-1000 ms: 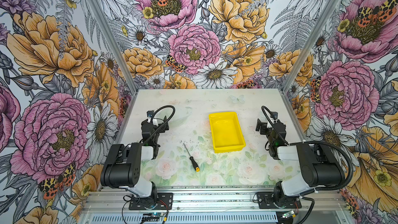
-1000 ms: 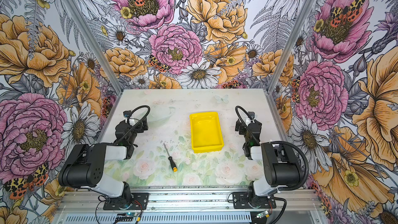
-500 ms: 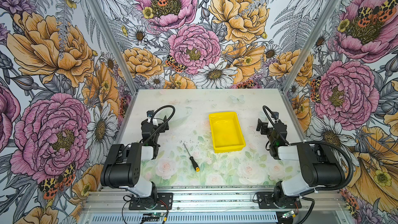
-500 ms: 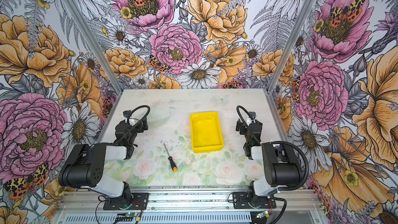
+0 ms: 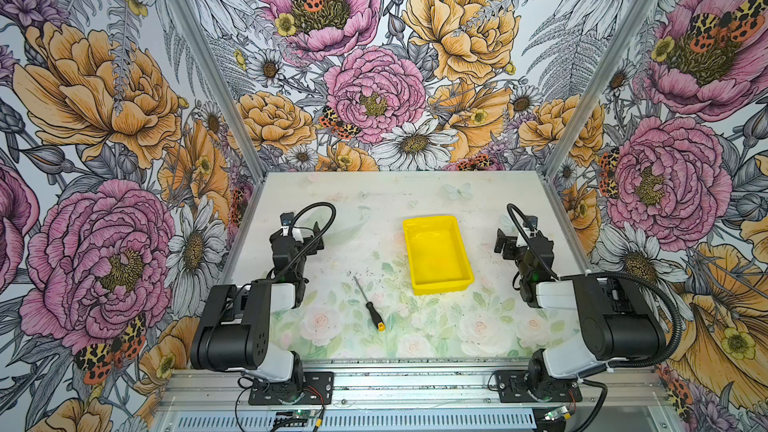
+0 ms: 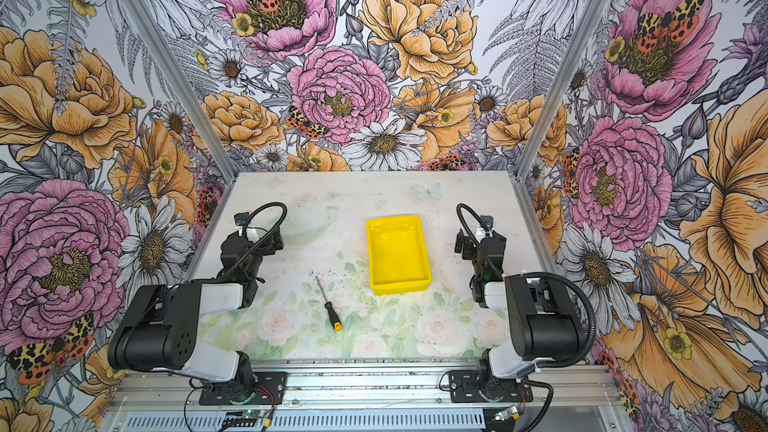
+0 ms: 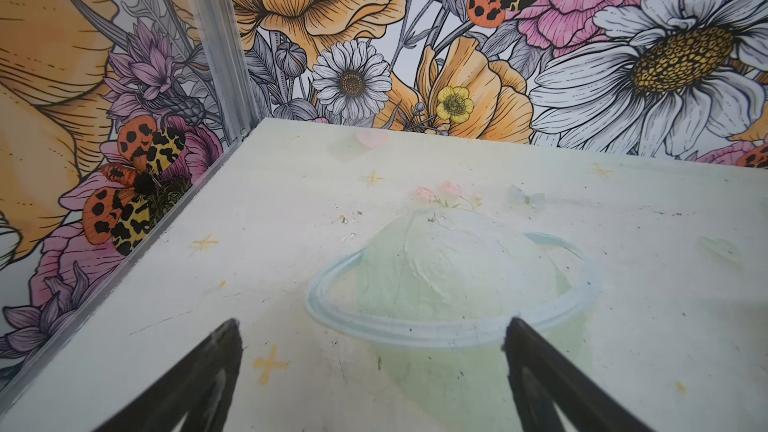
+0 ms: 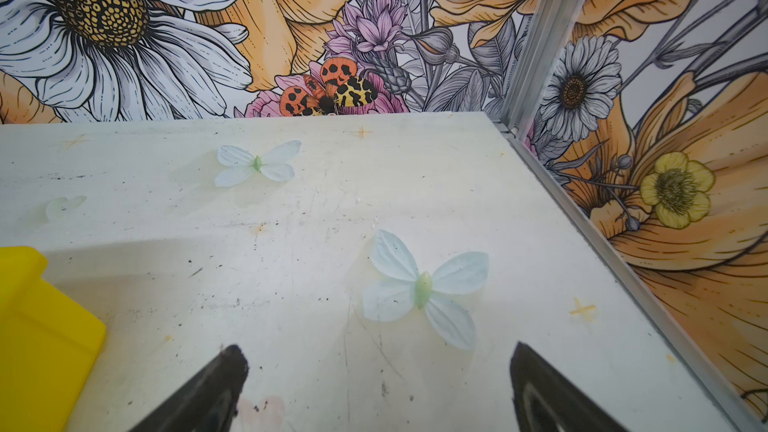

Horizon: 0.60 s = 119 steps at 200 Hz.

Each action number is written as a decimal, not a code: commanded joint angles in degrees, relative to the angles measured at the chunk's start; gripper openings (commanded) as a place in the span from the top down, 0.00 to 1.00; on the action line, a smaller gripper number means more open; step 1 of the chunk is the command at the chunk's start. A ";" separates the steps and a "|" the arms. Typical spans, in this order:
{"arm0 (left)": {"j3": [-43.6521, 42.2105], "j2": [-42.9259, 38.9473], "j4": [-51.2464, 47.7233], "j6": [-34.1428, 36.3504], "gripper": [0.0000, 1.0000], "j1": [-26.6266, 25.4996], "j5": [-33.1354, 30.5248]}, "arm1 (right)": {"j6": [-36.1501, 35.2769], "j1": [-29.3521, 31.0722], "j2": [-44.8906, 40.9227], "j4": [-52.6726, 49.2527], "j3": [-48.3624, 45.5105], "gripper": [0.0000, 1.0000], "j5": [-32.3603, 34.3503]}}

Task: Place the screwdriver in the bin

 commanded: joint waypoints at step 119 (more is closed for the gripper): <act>15.88 -21.81 -56.34 -19.56 0.01 -12.85 -13.40 | 13.59 6.46 -19.12 -55.93 19.13 0.00 12.25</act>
